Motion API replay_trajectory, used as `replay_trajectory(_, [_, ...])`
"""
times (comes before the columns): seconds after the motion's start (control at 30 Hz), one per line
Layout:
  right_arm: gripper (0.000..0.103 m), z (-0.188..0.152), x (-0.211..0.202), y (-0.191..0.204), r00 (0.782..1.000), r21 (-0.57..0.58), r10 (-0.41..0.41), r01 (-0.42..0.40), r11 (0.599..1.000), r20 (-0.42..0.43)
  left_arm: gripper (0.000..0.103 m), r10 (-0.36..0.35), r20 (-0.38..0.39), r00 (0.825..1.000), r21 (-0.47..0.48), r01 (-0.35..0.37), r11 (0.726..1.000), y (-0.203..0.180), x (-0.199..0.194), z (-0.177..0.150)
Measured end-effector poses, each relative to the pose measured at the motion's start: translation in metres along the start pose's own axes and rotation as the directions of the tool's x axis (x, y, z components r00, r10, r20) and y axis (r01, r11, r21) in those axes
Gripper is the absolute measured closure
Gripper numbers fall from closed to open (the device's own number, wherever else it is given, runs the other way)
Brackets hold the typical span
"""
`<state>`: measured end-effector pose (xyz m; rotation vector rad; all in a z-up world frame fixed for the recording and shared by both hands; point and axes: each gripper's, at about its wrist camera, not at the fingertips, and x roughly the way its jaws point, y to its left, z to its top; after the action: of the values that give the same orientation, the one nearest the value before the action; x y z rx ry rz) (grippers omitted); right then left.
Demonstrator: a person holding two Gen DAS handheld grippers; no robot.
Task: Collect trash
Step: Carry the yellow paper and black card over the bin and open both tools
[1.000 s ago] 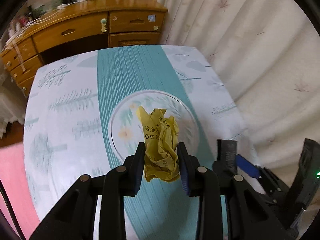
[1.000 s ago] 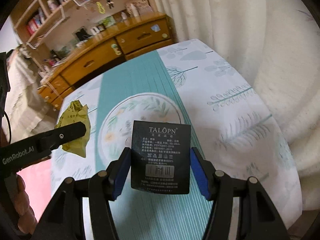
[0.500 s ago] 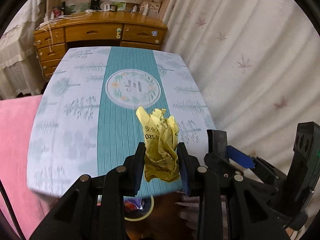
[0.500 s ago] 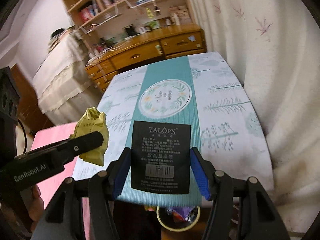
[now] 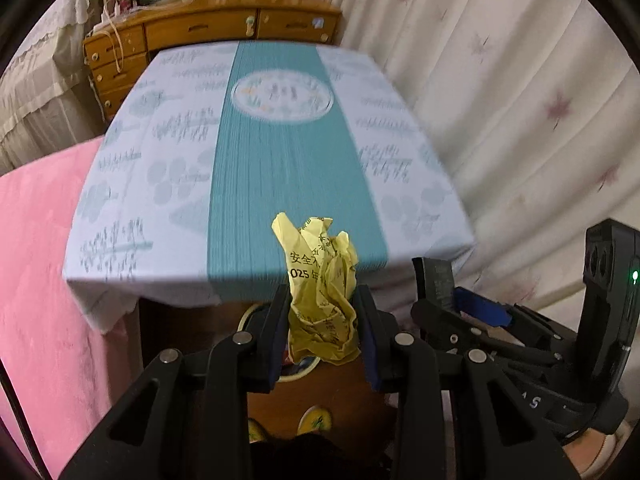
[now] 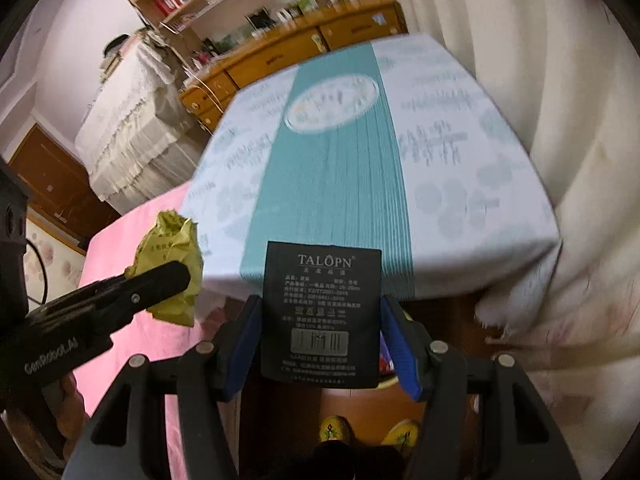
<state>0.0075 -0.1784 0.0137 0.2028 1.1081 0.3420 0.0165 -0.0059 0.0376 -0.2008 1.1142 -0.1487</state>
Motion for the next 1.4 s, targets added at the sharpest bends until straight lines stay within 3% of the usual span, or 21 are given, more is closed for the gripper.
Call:
replay_trajectory(0.23, [0.043,-0.060,0.080,-0.021,0.997,0.050,-0.026,0.030,0.998,-0.077,0.073,0.002,-0.062,0.998,0.011,-0.001,1.000,0.024,0.069,-0.061])
replay_trajectory(0.5, [0.043,-0.129,0.202,-0.071,0.977,0.176,-0.073,0.109,0.978,-0.203,0.072,0.043,-0.151,0.988,-0.007,-0.045,0.999,0.058,0.195,-0.123])
replay_trajectory(0.87, [0.042,-0.153,0.313,-0.122,0.975,0.228,-0.076,0.123,0.966,-0.207,0.069,0.048,-0.209,0.977,-0.007,-0.051,0.999,0.101,0.325,-0.160])
replay_trajectory(0.93, [0.042,-0.155,0.334,-0.130,0.977,0.225,-0.064,0.111,0.968,-0.205,0.065,0.046,-0.212,0.976,-0.015,-0.050,0.999,0.108,0.340,-0.164])
replay_trajectory(1.03, [0.042,-0.159,0.361,-0.141,0.974,0.245,-0.026,0.082,0.966,-0.224,0.042,0.031,-0.230,0.973,-0.034,-0.040,0.999,0.118,0.365,-0.171])
replay_trajectory(1.07, [0.039,-0.160,0.367,-0.144,0.974,0.249,-0.021,0.078,0.965,-0.224,0.031,0.026,-0.232,0.972,-0.044,-0.038,0.998,0.123,0.372,-0.172])
replay_trajectory(1.1, [0.030,-0.160,0.373,-0.146,0.975,0.249,-0.024,0.080,0.965,-0.219,0.024,0.026,-0.228,0.973,-0.045,-0.037,0.998,0.124,0.375,-0.172])
replay_trajectory(1.2, [0.020,-0.159,0.378,-0.148,0.980,0.240,-0.050,0.096,0.966,-0.191,0.011,0.059,-0.212,0.976,-0.026,-0.066,0.997,0.129,0.383,-0.176])
replay_trajectory(1.4, [0.020,-0.160,0.374,-0.147,0.982,0.199,-0.108,0.138,0.970,-0.154,0.010,0.118,-0.190,0.975,-0.016,-0.123,0.992,0.139,0.383,-0.179])
